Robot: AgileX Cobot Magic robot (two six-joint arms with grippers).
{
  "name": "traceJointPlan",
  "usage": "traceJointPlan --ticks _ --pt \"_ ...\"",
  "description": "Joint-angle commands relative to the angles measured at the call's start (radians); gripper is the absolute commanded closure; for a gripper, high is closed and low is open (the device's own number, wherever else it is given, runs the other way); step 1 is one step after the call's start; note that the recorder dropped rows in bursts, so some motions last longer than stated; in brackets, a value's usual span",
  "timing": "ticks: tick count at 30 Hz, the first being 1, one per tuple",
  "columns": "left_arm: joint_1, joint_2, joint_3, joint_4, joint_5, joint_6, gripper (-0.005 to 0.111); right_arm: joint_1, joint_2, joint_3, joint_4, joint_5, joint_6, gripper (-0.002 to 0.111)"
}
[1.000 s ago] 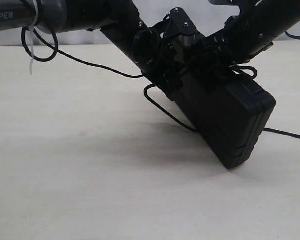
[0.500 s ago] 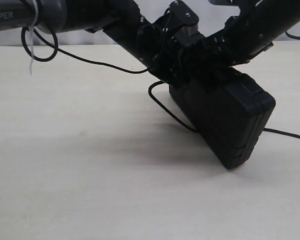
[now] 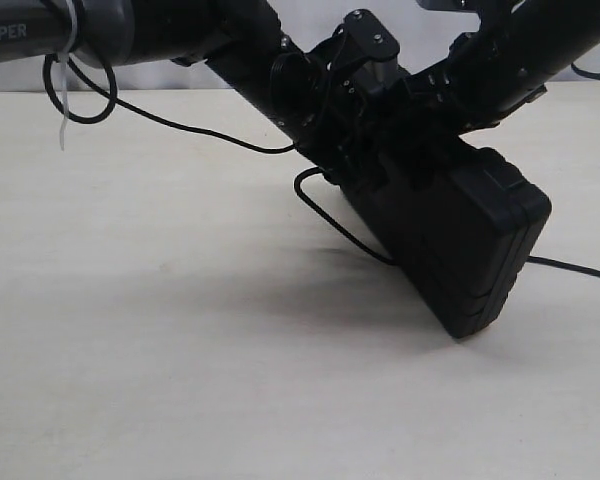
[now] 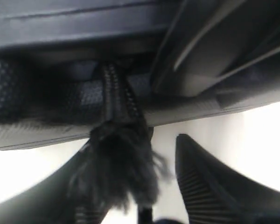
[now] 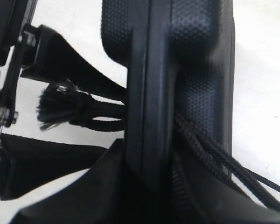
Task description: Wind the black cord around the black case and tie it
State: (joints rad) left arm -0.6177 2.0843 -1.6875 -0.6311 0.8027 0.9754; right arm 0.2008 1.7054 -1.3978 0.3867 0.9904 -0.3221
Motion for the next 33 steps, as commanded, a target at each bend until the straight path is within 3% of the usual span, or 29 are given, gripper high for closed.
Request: traceJointPlan --ticks 1,6,14,20,29,33 --pt "0.003 0.000 -0.002 0.048 -0.001 -0.023 0.062 -0.001 0.014 0.019 -0.033 0.054 -0.006 0.104" --pt "0.003 0.000 -0.002 0.099 0.083 -0.041 0.062 -0.001 0.014 0.019 -0.036 0.047 -0.006 0.104" --pt "0.003 -0.009 -0.002 0.139 0.084 -0.047 0.062 -0.001 0.014 0.019 -0.036 0.053 -0.006 0.104" --pt "0.003 -0.009 -0.002 0.318 0.089 -0.228 0.064 -0.001 0.014 0.019 -0.036 0.054 -0.006 0.104" --pt "0.001 -0.009 -0.002 0.213 0.066 -0.162 0.107 -0.001 0.014 0.019 -0.036 0.055 -0.006 0.104" --pt "0.001 -0.009 -0.002 0.084 -0.017 -0.102 0.107 -0.001 0.014 0.019 -0.034 0.054 -0.006 0.104"
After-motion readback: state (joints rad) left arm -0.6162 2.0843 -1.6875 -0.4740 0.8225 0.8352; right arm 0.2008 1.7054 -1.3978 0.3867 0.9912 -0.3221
